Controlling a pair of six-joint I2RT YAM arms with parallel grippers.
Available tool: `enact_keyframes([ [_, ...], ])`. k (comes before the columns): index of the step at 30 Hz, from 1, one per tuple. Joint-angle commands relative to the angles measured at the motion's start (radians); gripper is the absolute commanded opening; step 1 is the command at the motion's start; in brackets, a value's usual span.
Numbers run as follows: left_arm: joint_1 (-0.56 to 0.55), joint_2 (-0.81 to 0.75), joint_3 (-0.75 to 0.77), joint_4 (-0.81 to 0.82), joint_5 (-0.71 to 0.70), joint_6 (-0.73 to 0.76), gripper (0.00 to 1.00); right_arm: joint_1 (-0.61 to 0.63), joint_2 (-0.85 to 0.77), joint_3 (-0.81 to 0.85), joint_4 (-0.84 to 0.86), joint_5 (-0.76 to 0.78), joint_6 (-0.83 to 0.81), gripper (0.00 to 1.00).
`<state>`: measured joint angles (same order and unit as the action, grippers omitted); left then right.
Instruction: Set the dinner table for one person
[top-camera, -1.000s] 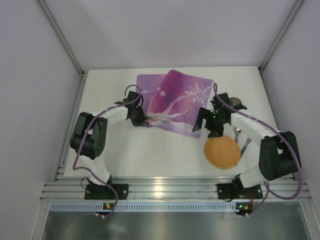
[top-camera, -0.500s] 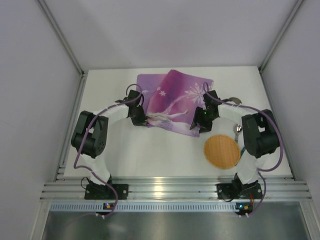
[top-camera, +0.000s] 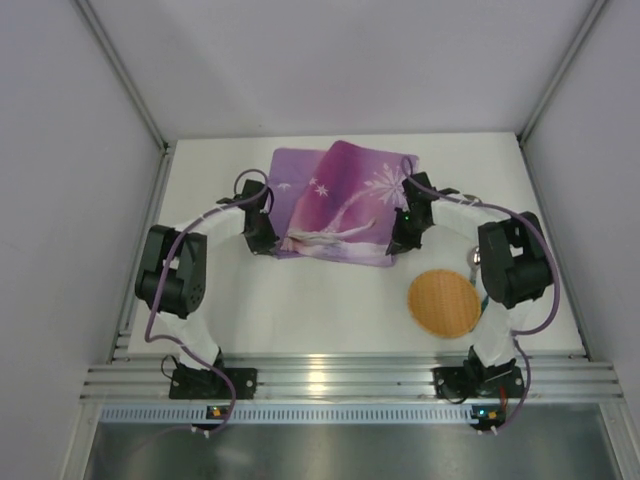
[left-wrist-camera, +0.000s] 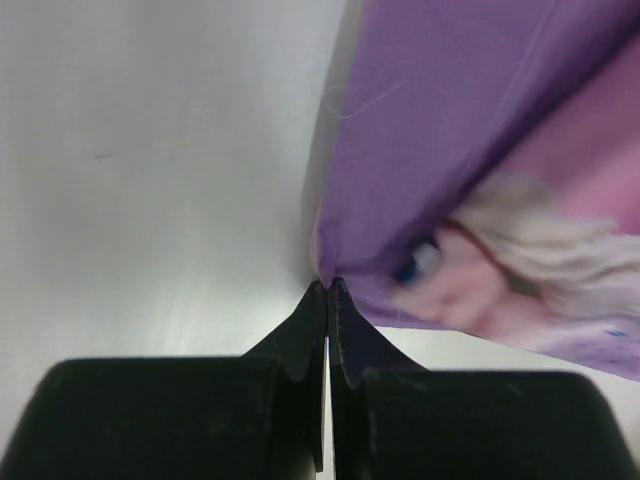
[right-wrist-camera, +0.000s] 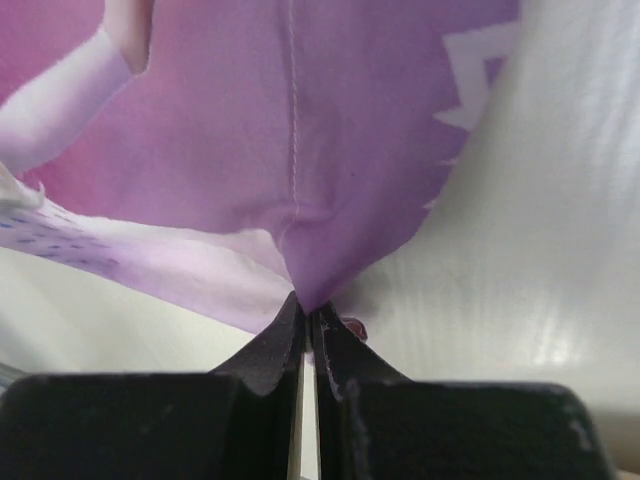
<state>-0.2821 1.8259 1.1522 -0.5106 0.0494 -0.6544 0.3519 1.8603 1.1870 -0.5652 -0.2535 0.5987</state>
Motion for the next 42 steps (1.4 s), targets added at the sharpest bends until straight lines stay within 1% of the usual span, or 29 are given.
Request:
enact_keyframes([
  [1, 0.069, -0.063, -0.043, -0.164, -0.166, 0.048, 0.00, -0.089, -0.009, 0.105, -0.094, 0.100, -0.066, 0.00],
  [3, 0.096, -0.109, -0.048, -0.195, -0.209, 0.062, 0.00, -0.120, -0.009, 0.132, -0.122, 0.132, -0.098, 0.00],
  [4, 0.130, -0.125, -0.057, -0.221, -0.235, 0.073, 0.00, -0.151, -0.009, 0.137, -0.142, 0.144, -0.106, 0.00],
  [6, 0.170, -0.177, -0.066, -0.244, -0.247, 0.079, 0.00, -0.177, -0.007, 0.134, -0.168, 0.168, -0.123, 0.00],
  [7, 0.210, -0.195, -0.080, -0.250, -0.249, 0.088, 0.00, -0.200, -0.009, 0.128, -0.173, 0.169, -0.128, 0.00],
  [10, 0.256, -0.260, -0.101, -0.279, -0.253, 0.096, 0.00, -0.221, -0.026, 0.092, -0.182, 0.160, -0.131, 0.00],
  [12, 0.259, -0.304, -0.114, -0.305, -0.273, 0.091, 0.00, -0.220, -0.047, 0.060, -0.180, 0.149, -0.129, 0.00],
  [14, 0.261, -0.333, -0.141, -0.324, -0.307, 0.053, 0.00, -0.217, -0.068, 0.027, -0.182, 0.143, -0.122, 0.00],
  [17, 0.259, -0.395, -0.175, -0.396, -0.339, -0.066, 0.00, -0.197, -0.087, -0.009, -0.205, 0.132, -0.105, 0.00],
  [20, 0.245, -0.471, -0.232, -0.419, -0.263, -0.158, 0.00, -0.157, -0.108, -0.038, -0.237, 0.128, -0.096, 0.00],
  [21, 0.221, -0.509, -0.247, -0.419, -0.246, -0.178, 0.00, -0.148, -0.118, -0.050, -0.239, 0.129, -0.088, 0.00],
  [22, 0.207, -0.530, -0.268, -0.433, -0.249, -0.215, 0.00, -0.131, -0.127, -0.058, -0.245, 0.134, -0.083, 0.00],
  [24, 0.184, -0.568, -0.285, -0.443, -0.267, -0.243, 0.00, -0.119, -0.154, -0.078, -0.243, 0.137, -0.067, 0.00],
  [28, 0.176, -0.583, -0.315, -0.422, -0.258, -0.216, 0.00, -0.091, -0.144, -0.060, -0.248, 0.126, -0.065, 0.00],
  [29, 0.176, -0.579, -0.313, -0.405, -0.257, -0.203, 0.03, -0.088, -0.130, -0.043, -0.255, 0.125, -0.069, 0.00],
  [34, 0.176, -0.530, -0.280, -0.345, -0.281, -0.122, 0.12, -0.088, -0.104, 0.009, -0.286, 0.138, -0.085, 0.00],
  [35, 0.178, -0.498, -0.264, -0.341, -0.304, -0.113, 0.12, -0.090, -0.107, 0.025, -0.289, 0.138, -0.091, 0.02],
  [36, 0.178, -0.481, -0.247, -0.335, -0.313, -0.100, 0.13, -0.088, -0.107, 0.032, -0.303, 0.140, -0.094, 0.08],
  [37, 0.178, -0.459, -0.209, -0.336, -0.328, -0.082, 0.13, -0.087, -0.111, 0.040, -0.309, 0.141, -0.096, 0.18],
  [38, 0.178, -0.417, -0.189, -0.341, -0.341, -0.074, 0.15, -0.087, -0.122, 0.054, -0.312, 0.143, -0.103, 0.35],
  [39, 0.178, -0.398, -0.169, -0.344, -0.356, -0.065, 0.16, -0.087, -0.128, 0.060, -0.317, 0.145, -0.106, 0.44],
  [40, 0.178, -0.380, -0.131, -0.347, -0.364, -0.054, 0.20, -0.088, -0.134, 0.068, -0.326, 0.145, -0.111, 0.50],
  [41, 0.179, -0.366, -0.115, -0.350, -0.368, -0.048, 0.27, -0.088, -0.147, 0.086, -0.334, 0.142, -0.119, 0.56],
  [42, 0.179, -0.350, -0.102, -0.351, -0.375, -0.044, 0.45, -0.088, -0.153, 0.098, -0.341, 0.143, -0.128, 0.57],
])
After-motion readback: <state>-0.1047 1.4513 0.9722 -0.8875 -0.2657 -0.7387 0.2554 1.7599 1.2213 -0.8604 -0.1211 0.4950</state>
